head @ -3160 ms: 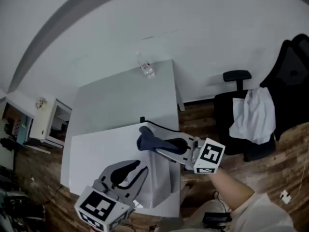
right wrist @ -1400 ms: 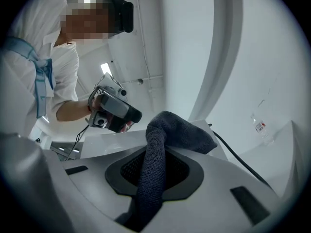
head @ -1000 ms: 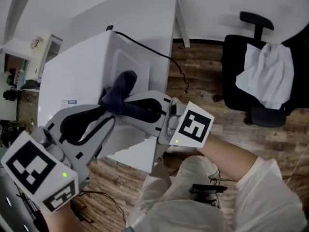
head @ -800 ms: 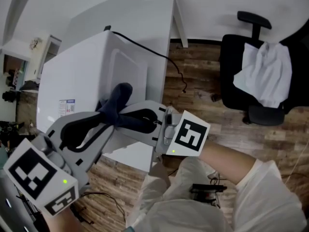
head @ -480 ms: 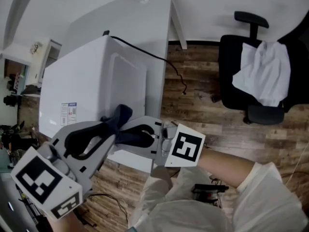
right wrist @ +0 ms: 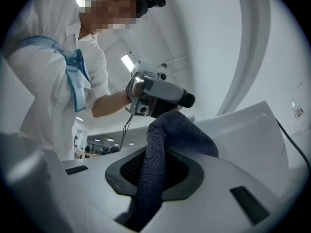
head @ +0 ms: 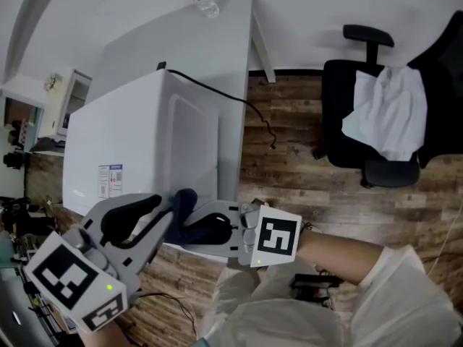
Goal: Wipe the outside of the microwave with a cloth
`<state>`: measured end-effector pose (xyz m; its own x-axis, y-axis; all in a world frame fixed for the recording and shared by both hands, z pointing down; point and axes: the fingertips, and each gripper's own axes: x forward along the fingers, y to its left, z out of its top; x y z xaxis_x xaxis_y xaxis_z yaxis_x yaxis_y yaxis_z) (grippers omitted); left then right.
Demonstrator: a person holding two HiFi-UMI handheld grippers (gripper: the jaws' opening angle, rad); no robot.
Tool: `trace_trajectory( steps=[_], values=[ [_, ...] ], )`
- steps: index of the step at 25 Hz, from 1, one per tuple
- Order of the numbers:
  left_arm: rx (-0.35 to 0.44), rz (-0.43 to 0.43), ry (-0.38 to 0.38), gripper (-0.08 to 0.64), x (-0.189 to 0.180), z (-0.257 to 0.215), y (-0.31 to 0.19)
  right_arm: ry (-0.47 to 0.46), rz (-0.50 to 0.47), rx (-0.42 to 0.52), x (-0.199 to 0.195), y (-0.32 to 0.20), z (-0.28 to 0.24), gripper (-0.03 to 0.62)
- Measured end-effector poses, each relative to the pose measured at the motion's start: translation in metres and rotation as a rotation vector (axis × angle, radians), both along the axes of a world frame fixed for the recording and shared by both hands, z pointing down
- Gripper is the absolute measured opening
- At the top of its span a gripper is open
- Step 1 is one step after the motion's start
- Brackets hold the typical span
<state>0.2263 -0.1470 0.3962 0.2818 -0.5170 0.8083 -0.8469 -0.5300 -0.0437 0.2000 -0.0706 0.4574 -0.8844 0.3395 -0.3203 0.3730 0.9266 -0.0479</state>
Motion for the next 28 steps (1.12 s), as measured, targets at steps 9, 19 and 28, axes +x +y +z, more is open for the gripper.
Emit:
trace_trajectory(
  steps=[9, 19, 28],
  values=[
    [0.057, 0.013, 0.089, 0.087, -0.005, -0.029, -0.002, 0.134, -0.055, 0.14, 0.023, 0.011, -0.03, 0.074],
    [0.285, 0.007, 0.236, 0.087, -0.045, -0.092, -0.01, 0.309, 0.194, 0.206, 0.006, -0.022, -0.097, 0.074],
    [0.507, -0.016, 0.341, 0.087, -0.126, -0.132, -0.011, 0.454, 0.447, 0.205, -0.055, -0.052, -0.148, 0.074]
  ],
)
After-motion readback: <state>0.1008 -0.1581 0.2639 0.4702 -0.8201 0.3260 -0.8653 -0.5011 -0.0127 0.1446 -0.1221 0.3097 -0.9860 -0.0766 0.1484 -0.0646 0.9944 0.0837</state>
